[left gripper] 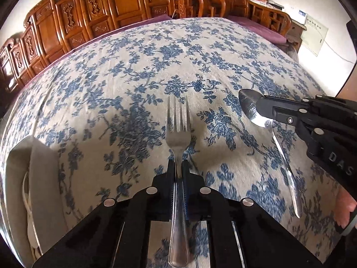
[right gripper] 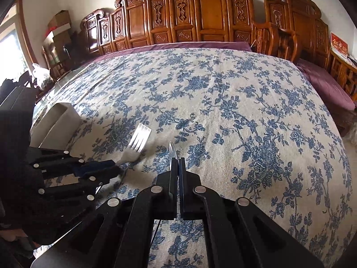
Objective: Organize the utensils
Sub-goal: 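Close the right tool on the metal spoon while the left tool grasps the metal fork, then carry the metal fork and spoon over the metal tray with both tools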
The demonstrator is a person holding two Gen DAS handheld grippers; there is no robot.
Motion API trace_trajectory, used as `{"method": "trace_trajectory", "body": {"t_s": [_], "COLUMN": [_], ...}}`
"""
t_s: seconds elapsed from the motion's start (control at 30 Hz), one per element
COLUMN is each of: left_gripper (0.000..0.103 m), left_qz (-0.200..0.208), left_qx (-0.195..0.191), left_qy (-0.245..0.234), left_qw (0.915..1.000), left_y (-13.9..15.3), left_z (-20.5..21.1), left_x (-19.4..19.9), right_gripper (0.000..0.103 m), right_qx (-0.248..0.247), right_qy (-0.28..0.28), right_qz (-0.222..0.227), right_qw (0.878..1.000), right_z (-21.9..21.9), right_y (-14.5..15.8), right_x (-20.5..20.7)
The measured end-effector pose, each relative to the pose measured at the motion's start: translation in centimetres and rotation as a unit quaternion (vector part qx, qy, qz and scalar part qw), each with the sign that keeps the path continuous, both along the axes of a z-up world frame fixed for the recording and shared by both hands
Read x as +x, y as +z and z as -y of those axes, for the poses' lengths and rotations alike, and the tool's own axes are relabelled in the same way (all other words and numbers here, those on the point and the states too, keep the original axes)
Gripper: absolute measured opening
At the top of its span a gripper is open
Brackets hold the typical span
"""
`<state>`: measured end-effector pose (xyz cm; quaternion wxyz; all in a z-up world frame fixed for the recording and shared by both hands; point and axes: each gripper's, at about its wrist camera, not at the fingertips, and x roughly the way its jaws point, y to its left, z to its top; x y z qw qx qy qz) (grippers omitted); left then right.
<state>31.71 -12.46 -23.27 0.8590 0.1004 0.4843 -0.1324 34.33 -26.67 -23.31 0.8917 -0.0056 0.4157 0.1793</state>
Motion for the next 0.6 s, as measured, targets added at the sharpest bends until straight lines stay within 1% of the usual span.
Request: {"method": "trace_trajectory", "body": {"t_s": [0.17,0.27,0.6], "left_gripper": [0.006,0.006,0.006], "left_qz": [0.015,0.030,0.063], "left_qx": [-0.004,-0.009,-0.022], "left_qy": [0.006,0.014,0.040], "left_qw": [0.9999,0.9994,0.9970], "left_y": [1.9,3.8,8.2], "left_z": [-1.7,-3.2,-8.6], "left_x": [-1.1,-2.0,-3.8], "right_gripper": [0.002,0.002,0.002], "right_qx": [0.002,0.002,0.002], "right_qy": [-0.001,0.000,0.020], "right_qz": [0.004,0.008,0.025], "right_qw": [1.000,1.000,0.999], "right_z": [-0.7,-1.2,-4.6], "right_y": [0.4,0.8,2.4], "right_x": [-1.0,-1.6,-4.2]}}
